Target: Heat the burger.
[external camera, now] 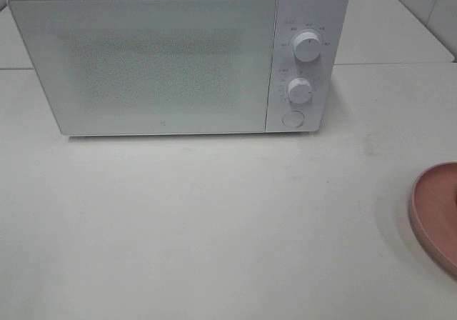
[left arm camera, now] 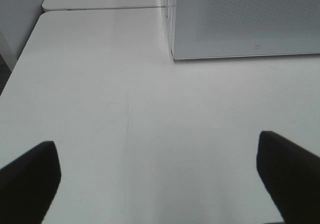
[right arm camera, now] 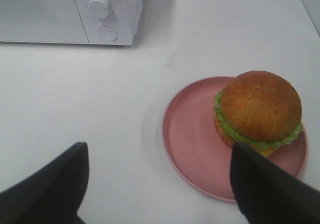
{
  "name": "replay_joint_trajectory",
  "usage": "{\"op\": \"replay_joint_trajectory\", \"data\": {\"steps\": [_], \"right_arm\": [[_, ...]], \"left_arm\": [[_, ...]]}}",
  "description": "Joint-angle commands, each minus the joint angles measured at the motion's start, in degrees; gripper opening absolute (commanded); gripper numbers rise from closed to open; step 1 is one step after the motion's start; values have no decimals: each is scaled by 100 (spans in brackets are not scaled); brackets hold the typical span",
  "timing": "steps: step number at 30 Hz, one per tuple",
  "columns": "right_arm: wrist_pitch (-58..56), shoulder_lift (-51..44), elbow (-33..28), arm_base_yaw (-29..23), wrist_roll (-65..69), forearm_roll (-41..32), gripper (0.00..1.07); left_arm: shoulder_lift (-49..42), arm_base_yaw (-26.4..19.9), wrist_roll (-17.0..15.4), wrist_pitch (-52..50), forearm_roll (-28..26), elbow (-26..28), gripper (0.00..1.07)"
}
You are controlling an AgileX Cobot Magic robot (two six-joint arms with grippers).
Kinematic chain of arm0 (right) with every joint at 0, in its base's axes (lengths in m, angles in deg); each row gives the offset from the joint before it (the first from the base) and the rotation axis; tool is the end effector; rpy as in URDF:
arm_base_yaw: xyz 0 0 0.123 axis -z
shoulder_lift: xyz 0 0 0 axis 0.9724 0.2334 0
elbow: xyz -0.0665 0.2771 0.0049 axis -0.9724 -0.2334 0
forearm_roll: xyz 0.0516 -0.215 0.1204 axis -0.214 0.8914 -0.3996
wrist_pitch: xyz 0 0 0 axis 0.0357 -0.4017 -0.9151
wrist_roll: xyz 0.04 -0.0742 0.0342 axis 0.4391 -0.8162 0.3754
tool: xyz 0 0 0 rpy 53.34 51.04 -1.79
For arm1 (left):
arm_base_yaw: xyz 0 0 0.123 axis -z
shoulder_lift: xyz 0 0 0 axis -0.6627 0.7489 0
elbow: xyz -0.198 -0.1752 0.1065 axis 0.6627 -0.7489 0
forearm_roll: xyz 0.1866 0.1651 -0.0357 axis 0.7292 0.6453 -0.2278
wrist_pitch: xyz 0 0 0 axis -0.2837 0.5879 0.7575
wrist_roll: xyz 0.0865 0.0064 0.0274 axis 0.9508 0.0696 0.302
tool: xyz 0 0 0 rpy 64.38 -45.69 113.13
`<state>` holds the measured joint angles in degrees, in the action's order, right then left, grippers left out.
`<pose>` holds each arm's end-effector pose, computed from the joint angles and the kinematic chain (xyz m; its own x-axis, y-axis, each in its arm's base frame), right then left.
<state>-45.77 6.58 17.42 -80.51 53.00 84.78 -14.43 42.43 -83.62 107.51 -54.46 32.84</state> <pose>-0.0058 0.0022 0.2818 -0.4302 0.0753 -0.8996 -0.0497 0.9930 0.1068 -0.0053 -0.0046 0.2800 -0.4279 0.0188 -0.9036 0.0672 0.9977 -0.0111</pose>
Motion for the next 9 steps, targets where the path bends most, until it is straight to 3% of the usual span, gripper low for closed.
{"op": "replay_joint_trajectory", "data": {"steps": [1, 9], "right_arm": [[6, -97, -11, 46, -34, -11, 75], [6, -97, -11, 46, -34, -11, 75]], "left_arm": [[-143, -17, -6, -6, -40, -17, 101], [-143, -17, -6, -6, -40, -17, 101]]}}
